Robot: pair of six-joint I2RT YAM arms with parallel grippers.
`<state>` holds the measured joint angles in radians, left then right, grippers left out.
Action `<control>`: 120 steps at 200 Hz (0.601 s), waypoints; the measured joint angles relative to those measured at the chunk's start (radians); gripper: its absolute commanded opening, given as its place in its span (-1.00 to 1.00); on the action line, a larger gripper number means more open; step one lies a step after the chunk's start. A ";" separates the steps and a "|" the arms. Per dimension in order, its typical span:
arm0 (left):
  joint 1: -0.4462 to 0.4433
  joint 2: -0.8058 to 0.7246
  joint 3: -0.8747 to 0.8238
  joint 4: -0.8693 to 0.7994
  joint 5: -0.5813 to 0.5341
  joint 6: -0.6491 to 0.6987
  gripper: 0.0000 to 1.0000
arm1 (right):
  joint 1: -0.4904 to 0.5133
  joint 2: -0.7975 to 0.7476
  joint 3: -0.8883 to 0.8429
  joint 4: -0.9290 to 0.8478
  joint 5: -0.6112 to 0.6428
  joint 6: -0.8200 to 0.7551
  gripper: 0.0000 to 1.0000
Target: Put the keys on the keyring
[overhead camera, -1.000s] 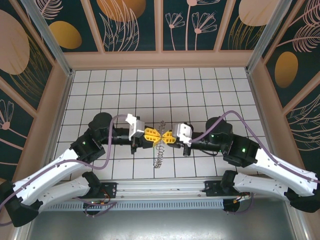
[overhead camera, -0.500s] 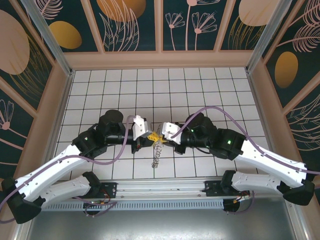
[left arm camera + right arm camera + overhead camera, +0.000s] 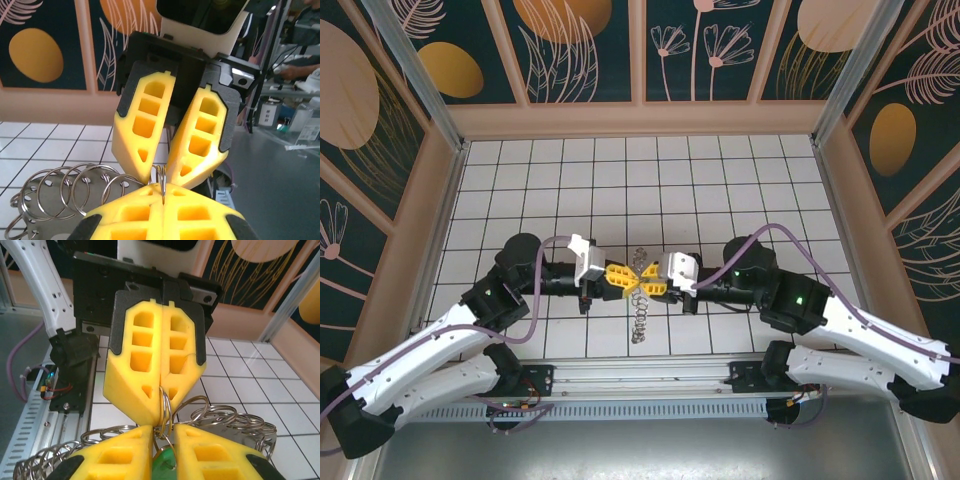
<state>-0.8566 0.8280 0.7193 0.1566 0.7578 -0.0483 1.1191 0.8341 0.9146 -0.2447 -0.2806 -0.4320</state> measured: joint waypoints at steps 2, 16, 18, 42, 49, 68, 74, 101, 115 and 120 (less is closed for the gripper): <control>0.000 0.000 -0.001 0.003 0.002 -0.003 -1.00 | 0.000 -0.001 -0.002 0.004 -0.002 0.000 -0.67; 0.000 -0.003 -0.006 0.040 0.016 -0.029 -1.00 | 0.000 -0.013 -0.011 0.031 -0.017 0.001 -0.78; 0.000 -0.004 -0.007 0.045 0.020 -0.033 -1.00 | 0.000 -0.014 -0.012 0.034 -0.019 0.002 -0.81; 0.000 -0.005 -0.008 0.087 0.035 -0.055 -1.00 | 0.000 -0.035 -0.024 0.069 -0.045 0.001 -1.00; 0.000 -0.005 -0.008 0.093 0.041 -0.058 -1.00 | 0.000 -0.040 -0.027 0.076 -0.051 0.004 -1.00; 0.000 -0.003 -0.004 0.084 0.045 -0.050 -1.00 | 0.000 -0.042 -0.030 0.080 -0.056 0.003 -1.00; 0.000 0.000 0.003 0.069 0.043 -0.042 -1.00 | 0.000 -0.042 -0.030 0.077 -0.054 0.003 -1.00; 0.000 0.031 0.081 -0.073 0.018 0.037 -0.76 | 0.000 -0.042 -0.025 0.054 -0.018 0.002 -1.00; 0.000 0.054 0.129 -0.161 -0.011 0.082 -0.73 | 0.000 -0.027 -0.007 0.021 0.015 -0.001 -1.00; 0.000 0.062 0.145 -0.192 -0.025 0.097 -0.75 | 0.000 -0.018 0.003 0.006 0.027 -0.003 -1.00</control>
<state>-0.8562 0.8898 0.8646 -0.0349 0.7326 0.0483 1.1191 0.8165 0.9173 -0.2386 -0.2531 -0.4355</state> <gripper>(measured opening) 0.129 0.038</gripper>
